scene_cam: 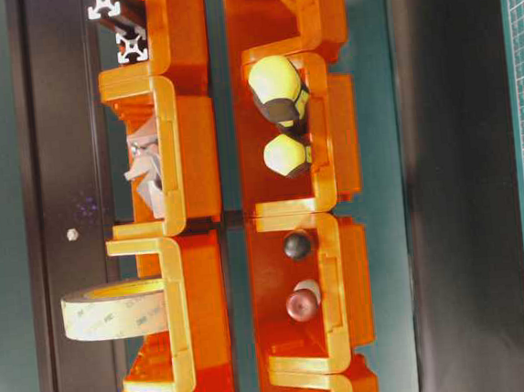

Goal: Pick cutter from container rack with right arm.
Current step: 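Close the right gripper on the yellow utility knife's body, then pull the knife out of the rack and carry it over the mat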

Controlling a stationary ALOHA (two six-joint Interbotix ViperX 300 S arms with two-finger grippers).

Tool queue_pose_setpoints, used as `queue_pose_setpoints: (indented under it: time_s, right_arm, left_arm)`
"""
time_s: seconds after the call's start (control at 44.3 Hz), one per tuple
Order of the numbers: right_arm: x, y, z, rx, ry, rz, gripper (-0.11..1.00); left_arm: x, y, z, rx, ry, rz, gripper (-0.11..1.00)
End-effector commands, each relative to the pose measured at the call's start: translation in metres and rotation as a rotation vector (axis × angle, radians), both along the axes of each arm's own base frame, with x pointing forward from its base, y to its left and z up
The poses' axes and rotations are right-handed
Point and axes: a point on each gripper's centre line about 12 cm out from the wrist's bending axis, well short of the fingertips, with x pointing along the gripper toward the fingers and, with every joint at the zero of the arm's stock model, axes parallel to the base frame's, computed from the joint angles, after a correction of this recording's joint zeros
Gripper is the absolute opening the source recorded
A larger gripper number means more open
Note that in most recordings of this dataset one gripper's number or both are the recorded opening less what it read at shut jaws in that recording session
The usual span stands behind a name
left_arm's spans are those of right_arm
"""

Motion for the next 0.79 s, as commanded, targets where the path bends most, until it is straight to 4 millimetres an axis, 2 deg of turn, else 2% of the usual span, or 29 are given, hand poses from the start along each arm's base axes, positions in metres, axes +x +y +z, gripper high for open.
queue_pose_setpoints:
  time_s: [0.0, 0.271, 0.542, 0.655, 0.768]
  right_arm:
    - [0.005, 0.014, 0.024, 0.018, -0.072, 0.019, 0.28]
    - [0.01, 0.051, 0.063, 0.047, -0.156, 0.076, 0.28]
    - [0.001, 0.09, 0.109, 0.033, -0.182, 0.137, 0.28]
    - [0.003, 0.111, 0.121, 0.029, -0.174, 0.19, 0.28]
    - [0.013, 0.136, 0.121, 0.018, -0.152, 0.239, 0.28]
  left_arm:
    - [0.001, 0.0, 0.005, 0.003, -0.014, -0.001, 0.0]
    - [-0.003, 0.0, 0.007, 0.003, -0.029, -0.001, 0.0]
    - [-0.006, 0.0, 0.011, 0.003, -0.045, -0.001, 0.0]
    - [-0.007, 0.0, 0.012, 0.003, -0.051, -0.001, 0.0]
    - [-0.009, 0.0, 0.015, 0.002, -0.061, -0.001, 0.0]
